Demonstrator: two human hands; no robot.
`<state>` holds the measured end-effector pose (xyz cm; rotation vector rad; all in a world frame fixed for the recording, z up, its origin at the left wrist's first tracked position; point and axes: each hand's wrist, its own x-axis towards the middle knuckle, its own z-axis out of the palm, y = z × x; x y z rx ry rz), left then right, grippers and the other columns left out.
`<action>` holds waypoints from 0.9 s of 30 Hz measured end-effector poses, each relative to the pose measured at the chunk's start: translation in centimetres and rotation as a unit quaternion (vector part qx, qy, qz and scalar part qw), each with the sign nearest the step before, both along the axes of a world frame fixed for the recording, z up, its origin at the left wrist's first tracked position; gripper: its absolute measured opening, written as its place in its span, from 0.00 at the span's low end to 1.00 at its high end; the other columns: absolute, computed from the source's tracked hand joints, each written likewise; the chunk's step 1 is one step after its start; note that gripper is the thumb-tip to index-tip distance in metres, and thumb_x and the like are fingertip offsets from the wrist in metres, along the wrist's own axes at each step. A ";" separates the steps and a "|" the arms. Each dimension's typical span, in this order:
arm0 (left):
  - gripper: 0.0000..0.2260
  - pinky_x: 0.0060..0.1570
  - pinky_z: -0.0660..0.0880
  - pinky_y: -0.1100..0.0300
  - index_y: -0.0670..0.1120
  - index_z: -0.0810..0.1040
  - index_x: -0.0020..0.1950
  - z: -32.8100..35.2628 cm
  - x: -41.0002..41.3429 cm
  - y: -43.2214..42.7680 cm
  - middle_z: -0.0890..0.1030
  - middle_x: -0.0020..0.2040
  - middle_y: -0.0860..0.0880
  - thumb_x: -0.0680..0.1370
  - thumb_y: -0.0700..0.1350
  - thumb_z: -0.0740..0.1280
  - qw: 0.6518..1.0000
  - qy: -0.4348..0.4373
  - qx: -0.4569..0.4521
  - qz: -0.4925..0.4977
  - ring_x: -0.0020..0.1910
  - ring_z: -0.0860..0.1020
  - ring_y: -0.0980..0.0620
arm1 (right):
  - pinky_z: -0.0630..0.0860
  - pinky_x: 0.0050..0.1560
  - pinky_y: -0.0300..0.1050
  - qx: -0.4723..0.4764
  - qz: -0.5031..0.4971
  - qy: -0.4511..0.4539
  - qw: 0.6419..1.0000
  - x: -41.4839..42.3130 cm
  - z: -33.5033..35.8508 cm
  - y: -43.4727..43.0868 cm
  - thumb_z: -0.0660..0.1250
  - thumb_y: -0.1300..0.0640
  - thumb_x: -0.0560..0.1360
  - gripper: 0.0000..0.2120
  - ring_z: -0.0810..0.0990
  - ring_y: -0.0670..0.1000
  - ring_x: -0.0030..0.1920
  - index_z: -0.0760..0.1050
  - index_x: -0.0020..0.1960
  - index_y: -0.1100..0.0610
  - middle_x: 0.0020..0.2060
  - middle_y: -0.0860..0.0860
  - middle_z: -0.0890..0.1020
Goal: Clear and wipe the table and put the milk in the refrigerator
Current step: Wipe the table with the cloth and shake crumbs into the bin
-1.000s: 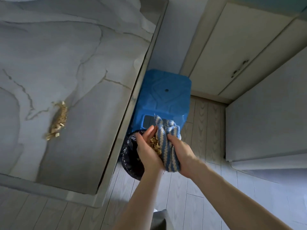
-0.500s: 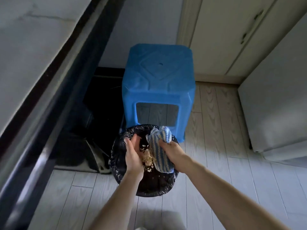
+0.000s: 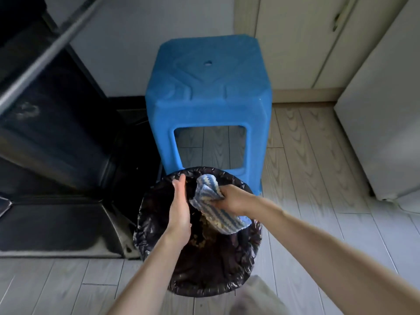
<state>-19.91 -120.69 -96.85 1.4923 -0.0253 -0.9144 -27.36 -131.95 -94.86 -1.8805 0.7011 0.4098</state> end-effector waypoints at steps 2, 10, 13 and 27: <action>0.22 0.69 0.49 0.60 0.58 0.58 0.73 -0.3 0.5 0.3 0.57 0.68 0.66 0.79 0.59 0.49 0.997 -0.062 0.015 -0.038 0.66 0.55 0.66 | 0.67 0.37 0.38 -0.050 0.082 0.014 0.995 0.3 -0.1 -0.8 0.64 0.58 0.75 0.07 0.70 0.47 0.36 0.69 0.39 0.56 0.36 0.49 0.73; 0.23 0.39 0.71 0.76 0.51 0.74 0.57 -1.6 3.2 1.0 0.79 0.45 0.57 0.65 0.48 0.77 0.908 -0.287 0.108 -0.285 0.42 0.77 0.64 | 0.65 0.36 0.42 -0.171 0.246 0.011 0.954 3.3 0.5 -2.2 0.69 0.58 0.71 0.11 0.70 0.49 0.36 0.68 0.35 0.52 0.33 0.48 0.72; 0.09 0.29 0.67 0.73 0.41 0.78 0.46 -1.5 3.7 1.1 0.74 0.34 0.52 0.71 0.44 0.72 0.910 -0.302 0.138 -0.248 0.33 0.72 0.58 | 0.64 0.33 0.39 -0.176 0.184 -0.066 0.965 3.3 0.4 -2.4 0.70 0.58 0.71 0.11 0.69 0.46 0.33 0.70 0.34 0.51 0.32 0.46 0.72; 0.08 0.60 0.72 0.45 0.49 0.77 0.50 -1.1 4.5 2.0 0.81 0.53 0.44 0.72 0.46 0.68 0.987 -0.108 0.059 -0.101 0.54 0.78 0.43 | 0.69 0.62 0.49 -0.236 0.161 -0.062 0.956 -0.6 -7.5 4.3 0.53 0.65 0.76 0.16 0.70 0.60 0.64 0.69 0.61 0.63 0.63 0.59 0.72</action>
